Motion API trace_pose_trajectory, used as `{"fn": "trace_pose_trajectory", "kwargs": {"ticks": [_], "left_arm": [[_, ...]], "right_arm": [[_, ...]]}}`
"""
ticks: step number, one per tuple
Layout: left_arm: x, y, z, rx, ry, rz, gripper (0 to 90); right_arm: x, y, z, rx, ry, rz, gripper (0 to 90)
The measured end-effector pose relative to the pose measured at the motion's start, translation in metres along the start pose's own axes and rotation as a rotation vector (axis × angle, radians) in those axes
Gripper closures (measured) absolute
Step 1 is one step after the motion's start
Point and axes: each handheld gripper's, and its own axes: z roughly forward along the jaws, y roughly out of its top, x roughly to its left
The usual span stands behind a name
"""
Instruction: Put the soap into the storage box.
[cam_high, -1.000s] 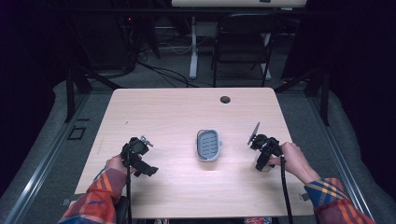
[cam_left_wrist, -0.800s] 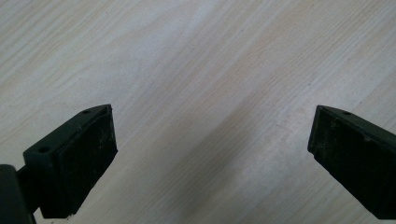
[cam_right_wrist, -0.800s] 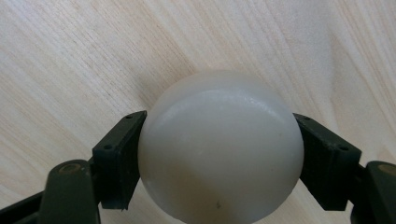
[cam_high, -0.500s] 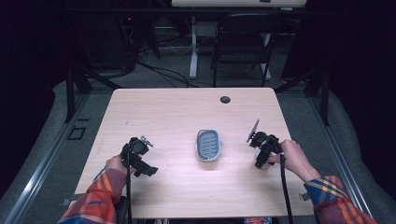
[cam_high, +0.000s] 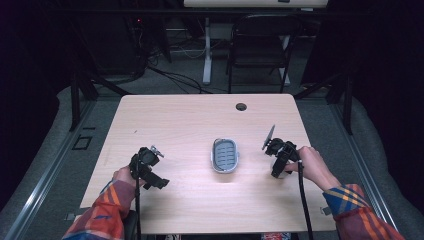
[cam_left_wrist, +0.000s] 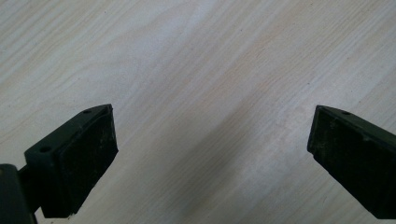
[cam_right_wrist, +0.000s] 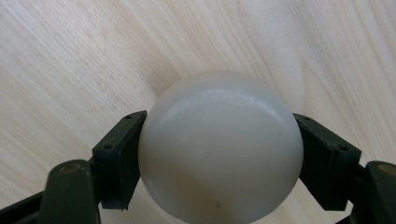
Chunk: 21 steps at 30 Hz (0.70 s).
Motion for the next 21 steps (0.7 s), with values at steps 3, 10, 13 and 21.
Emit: {"fn": "trace_pose_trajectory", "kwargs": {"ticks": [3,10,13,21], "left_arm": [[0.0,0.0,0.0,0.0,-0.002,0.0,1.5],[0.0,0.0,0.0,0.001,-0.002,0.001,1.5],[0.0,0.0,0.0,0.002,-0.002,0.001,1.5],[0.0,0.0,0.0,0.004,-0.004,0.006,1.5]], "right_arm": [[0.001,0.006,-0.003,-0.01,-0.002,-0.003,24.2],[0.004,0.018,-0.007,-0.008,-0.002,-0.027,24.3],[0.005,0.021,-0.008,-0.009,-0.004,-0.03,24.3],[0.005,0.032,-0.012,-0.004,-0.006,-0.047,24.3]]}}
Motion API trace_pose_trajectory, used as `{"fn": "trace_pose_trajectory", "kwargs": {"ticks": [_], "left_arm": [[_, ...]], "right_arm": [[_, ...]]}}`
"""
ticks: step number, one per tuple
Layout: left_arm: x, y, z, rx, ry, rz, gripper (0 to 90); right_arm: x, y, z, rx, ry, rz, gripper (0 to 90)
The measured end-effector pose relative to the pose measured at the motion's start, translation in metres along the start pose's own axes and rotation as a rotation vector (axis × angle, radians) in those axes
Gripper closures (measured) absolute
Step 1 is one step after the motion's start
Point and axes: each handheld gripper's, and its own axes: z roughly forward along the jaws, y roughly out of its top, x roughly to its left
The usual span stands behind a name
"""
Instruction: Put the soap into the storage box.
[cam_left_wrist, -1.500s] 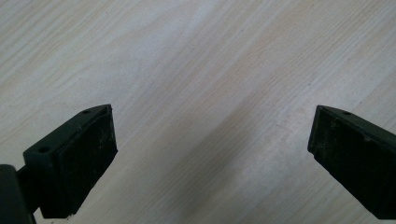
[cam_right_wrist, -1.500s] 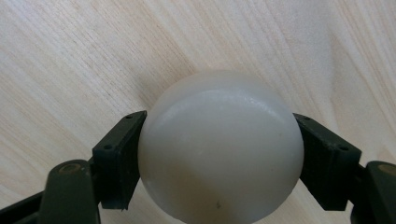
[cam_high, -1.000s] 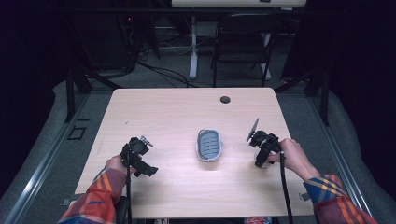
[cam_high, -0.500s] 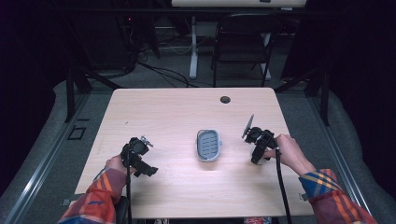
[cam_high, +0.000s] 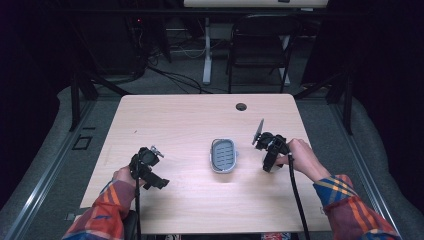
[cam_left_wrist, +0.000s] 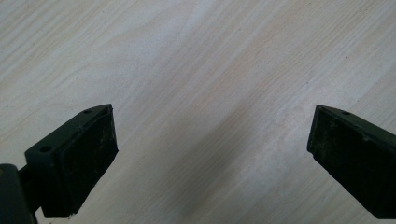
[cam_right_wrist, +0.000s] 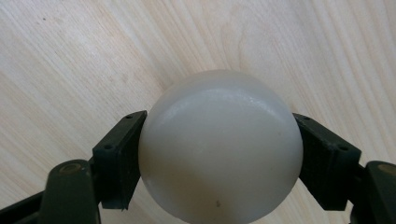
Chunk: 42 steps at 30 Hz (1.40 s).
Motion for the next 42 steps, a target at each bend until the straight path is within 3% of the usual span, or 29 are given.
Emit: {"fn": "trace_pose_trajectory", "kwargs": {"ticks": [20,42], "left_arm": [[0.0,0.001,0.001,-0.003,-0.009,0.001,1.5],[0.0,0.002,0.001,0.009,-0.017,0.009,1.6]], "right_arm": [[-0.003,0.029,-0.02,-0.015,-0.016,-0.03,24.3],[-0.005,0.045,-0.039,-0.012,-0.028,-0.048,24.4]]}}
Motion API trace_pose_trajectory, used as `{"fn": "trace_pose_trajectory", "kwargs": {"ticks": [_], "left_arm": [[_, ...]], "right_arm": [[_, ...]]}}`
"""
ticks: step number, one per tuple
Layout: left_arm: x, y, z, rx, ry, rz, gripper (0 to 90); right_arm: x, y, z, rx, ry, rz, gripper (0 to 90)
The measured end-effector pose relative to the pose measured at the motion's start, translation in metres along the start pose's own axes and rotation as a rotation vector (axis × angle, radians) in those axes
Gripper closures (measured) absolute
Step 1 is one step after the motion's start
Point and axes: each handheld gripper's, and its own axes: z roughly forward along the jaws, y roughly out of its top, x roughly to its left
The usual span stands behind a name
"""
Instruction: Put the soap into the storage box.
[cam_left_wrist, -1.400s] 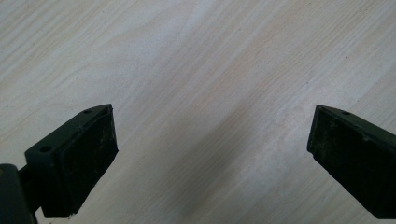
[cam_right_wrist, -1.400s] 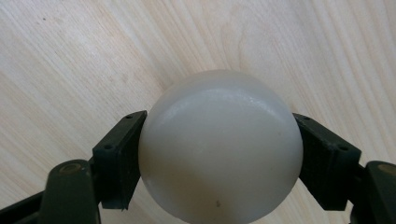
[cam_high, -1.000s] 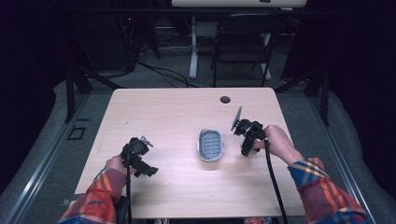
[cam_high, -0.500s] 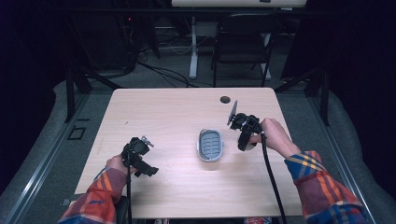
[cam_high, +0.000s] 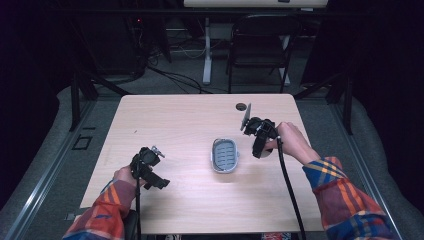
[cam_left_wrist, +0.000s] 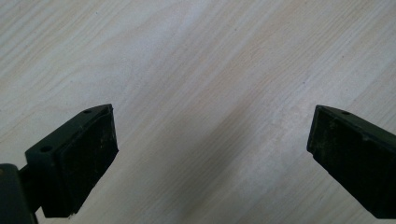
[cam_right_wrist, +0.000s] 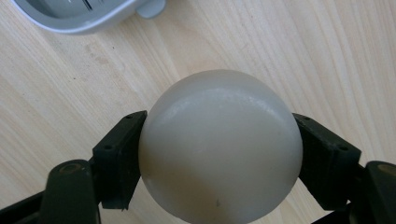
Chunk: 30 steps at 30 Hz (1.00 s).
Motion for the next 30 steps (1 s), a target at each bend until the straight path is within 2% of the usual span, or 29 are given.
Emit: {"fn": "trace_pose_trajectory", "kwargs": {"ticks": [10,20,30], "left_arm": [[0.0,-0.001,0.0,-0.003,0.002,-0.002,1.7],[0.0,-0.001,0.0,-0.004,-0.001,-0.002,1.8],[0.0,-0.001,0.0,-0.005,-0.002,-0.002,1.8]], "right_arm": [[0.002,0.007,-0.007,-0.008,-0.003,-0.006,24.3],[0.005,0.019,-0.018,-0.014,-0.021,-0.037,24.4],[0.011,0.031,-0.022,-0.011,-0.021,-0.063,24.4]]}}
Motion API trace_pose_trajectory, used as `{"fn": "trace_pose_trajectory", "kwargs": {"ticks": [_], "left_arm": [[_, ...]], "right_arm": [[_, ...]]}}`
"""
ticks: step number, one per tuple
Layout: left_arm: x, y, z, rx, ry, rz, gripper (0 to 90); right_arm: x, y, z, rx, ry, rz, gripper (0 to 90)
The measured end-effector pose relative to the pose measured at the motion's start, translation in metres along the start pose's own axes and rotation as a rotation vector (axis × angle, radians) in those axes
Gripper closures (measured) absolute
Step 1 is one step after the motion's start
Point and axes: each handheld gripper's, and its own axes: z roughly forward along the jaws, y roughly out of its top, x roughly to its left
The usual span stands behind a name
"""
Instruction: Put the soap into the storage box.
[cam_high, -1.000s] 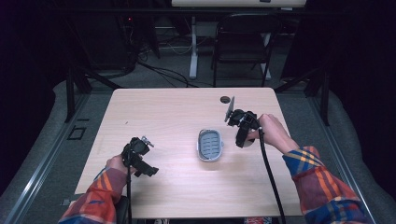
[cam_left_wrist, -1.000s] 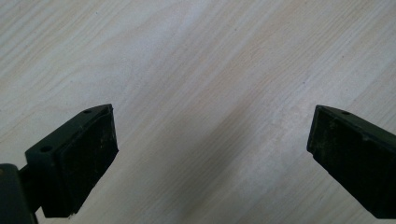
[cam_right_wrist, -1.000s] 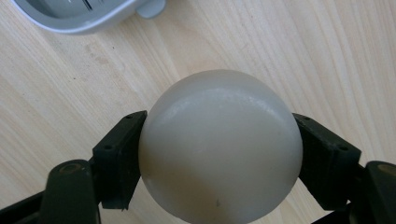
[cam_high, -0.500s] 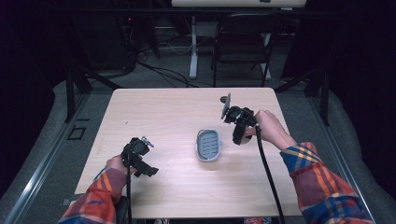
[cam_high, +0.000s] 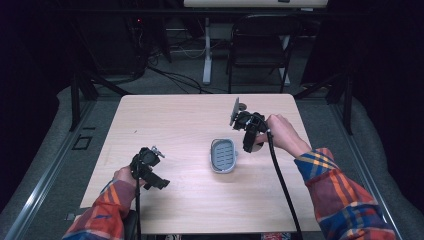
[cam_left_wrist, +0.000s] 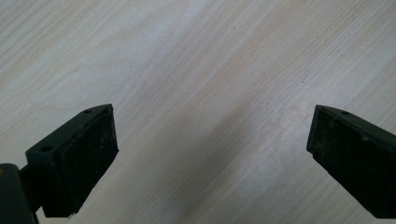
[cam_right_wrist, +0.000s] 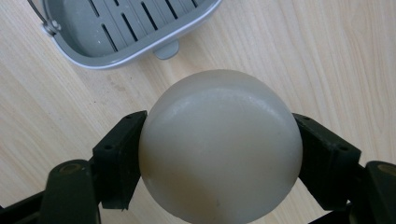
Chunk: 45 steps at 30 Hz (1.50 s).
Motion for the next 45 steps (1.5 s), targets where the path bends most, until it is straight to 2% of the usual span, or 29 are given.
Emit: {"fn": "trace_pose_trajectory", "kwargs": {"ticks": [22,30,36,45], "left_arm": [[0.001,0.0,0.001,0.003,-0.007,0.001,1.8],[0.0,0.0,0.001,0.004,-0.005,0.0,1.8],[0.0,0.0,0.0,0.003,-0.006,0.005,2.0],[0.001,0.0,0.0,0.012,-0.01,0.008,2.1]], "right_arm": [[0.016,0.038,0.002,-0.013,0.017,-0.065,24.4],[0.025,0.055,0.013,-0.013,0.041,-0.091,24.3],[0.031,0.068,0.025,-0.038,0.076,-0.096,24.3],[0.033,0.072,0.035,-0.035,0.097,-0.105,24.3]]}}
